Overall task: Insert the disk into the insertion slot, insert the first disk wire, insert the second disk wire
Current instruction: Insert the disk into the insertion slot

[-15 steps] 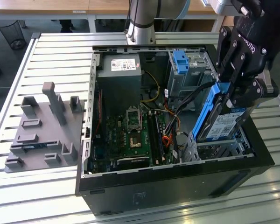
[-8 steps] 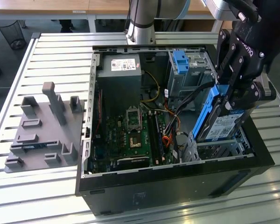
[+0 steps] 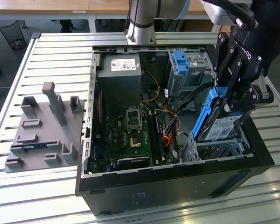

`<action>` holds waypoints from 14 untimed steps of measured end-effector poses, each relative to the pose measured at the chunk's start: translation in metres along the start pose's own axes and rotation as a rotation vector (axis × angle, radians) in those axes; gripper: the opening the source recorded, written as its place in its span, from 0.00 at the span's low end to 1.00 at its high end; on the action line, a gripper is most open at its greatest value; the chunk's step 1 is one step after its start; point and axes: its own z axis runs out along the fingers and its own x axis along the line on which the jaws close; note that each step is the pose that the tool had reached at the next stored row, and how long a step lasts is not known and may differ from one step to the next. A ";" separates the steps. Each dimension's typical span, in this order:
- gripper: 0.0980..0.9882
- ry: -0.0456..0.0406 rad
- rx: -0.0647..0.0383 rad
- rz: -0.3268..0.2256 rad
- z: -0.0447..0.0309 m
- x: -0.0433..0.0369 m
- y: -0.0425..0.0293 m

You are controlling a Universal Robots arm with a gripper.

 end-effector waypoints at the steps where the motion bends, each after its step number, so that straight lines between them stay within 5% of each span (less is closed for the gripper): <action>1: 0.30 0.0001 0.000 0.000 0.0005 0.0000 0.0000; 14: 0.30 0.0000 0.000 0.000 0.0073 0.0000 -0.0001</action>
